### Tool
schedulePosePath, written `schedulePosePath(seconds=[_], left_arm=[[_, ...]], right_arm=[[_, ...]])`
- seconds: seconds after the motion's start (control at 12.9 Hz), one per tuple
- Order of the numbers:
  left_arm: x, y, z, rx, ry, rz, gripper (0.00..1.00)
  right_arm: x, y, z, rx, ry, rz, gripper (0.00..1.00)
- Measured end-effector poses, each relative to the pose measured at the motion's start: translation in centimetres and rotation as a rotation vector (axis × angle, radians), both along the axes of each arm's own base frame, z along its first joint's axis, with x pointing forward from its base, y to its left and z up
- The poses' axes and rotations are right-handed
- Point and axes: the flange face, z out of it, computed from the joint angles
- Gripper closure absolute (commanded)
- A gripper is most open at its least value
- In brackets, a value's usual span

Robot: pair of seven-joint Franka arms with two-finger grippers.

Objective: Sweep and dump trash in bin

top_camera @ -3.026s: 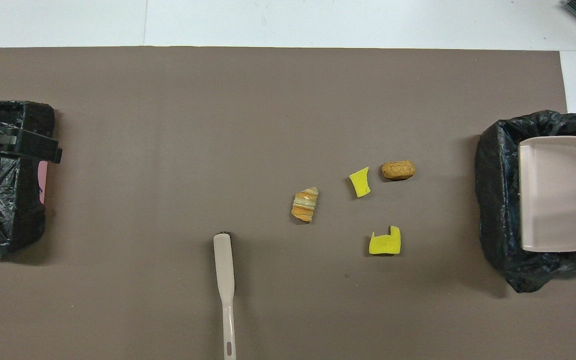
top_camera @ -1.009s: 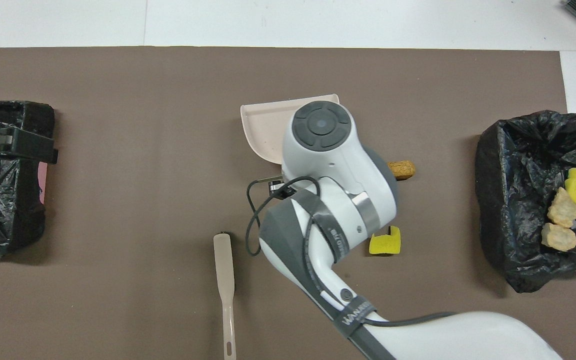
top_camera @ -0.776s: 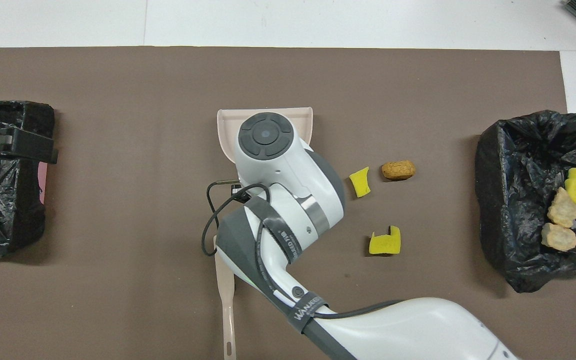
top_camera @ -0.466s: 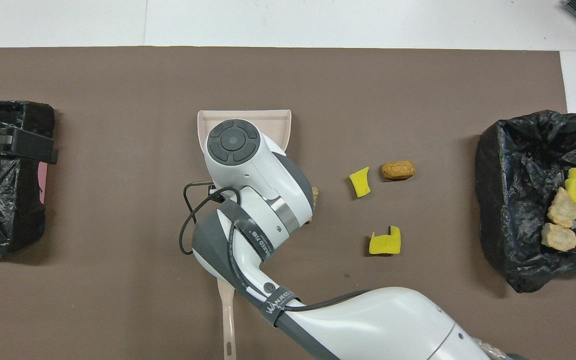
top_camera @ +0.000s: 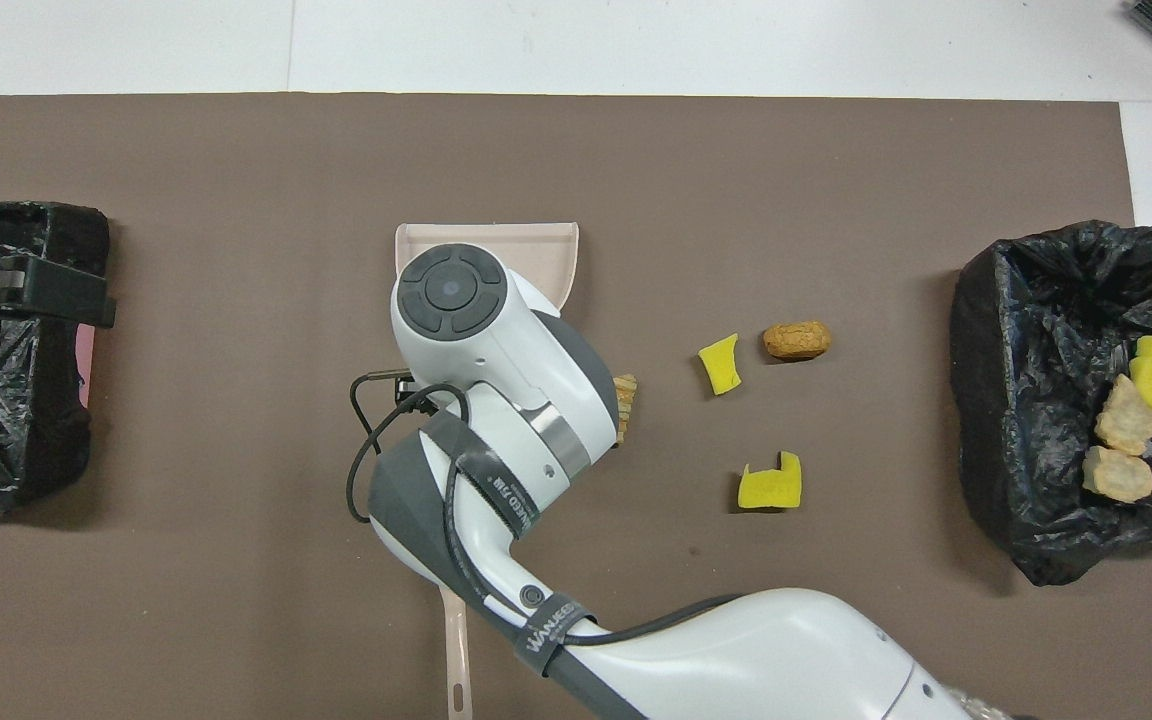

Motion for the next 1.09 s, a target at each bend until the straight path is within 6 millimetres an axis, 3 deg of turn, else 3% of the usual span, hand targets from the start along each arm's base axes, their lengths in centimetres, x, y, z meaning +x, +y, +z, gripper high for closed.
schedulePosePath(seconds=[0.23, 0.54, 0.7, 0.85, 0.93, 1.09], left_arm=[[0.0, 0.0, 0.0, 0.0, 0.002, 0.0, 0.0], [-0.3, 0.1, -0.2, 0.003, 0.021, 0.004, 0.0], [-0.4, -0.5, -0.1, 0.002, 0.012, -0.005, 0.0], [0.0, -1.7, -0.1, -0.009, -0.03, -0.027, 0.0], [0.1, -2.8, -0.7, -0.015, -0.04, -0.045, 0.0], [0.4, -6.8, -3.2, -0.023, -0.059, -0.111, 0.0]], right_arm=[[-6.0, 2.3, 1.1, -0.022, 0.017, 0.084, 0.0], [-13.2, 4.0, 0.2, -0.051, 0.02, 0.176, 0.0], [-16.5, 3.9, -1.1, -0.046, 0.007, 0.173, 0.12], [-20.4, 3.6, -2.5, -0.042, 0.021, 0.155, 0.25], [-21.6, 3.1, -2.8, -0.048, 0.025, 0.149, 0.31], [-22.5, 2.3, -3.1, -0.05, 0.038, 0.14, 0.34]])
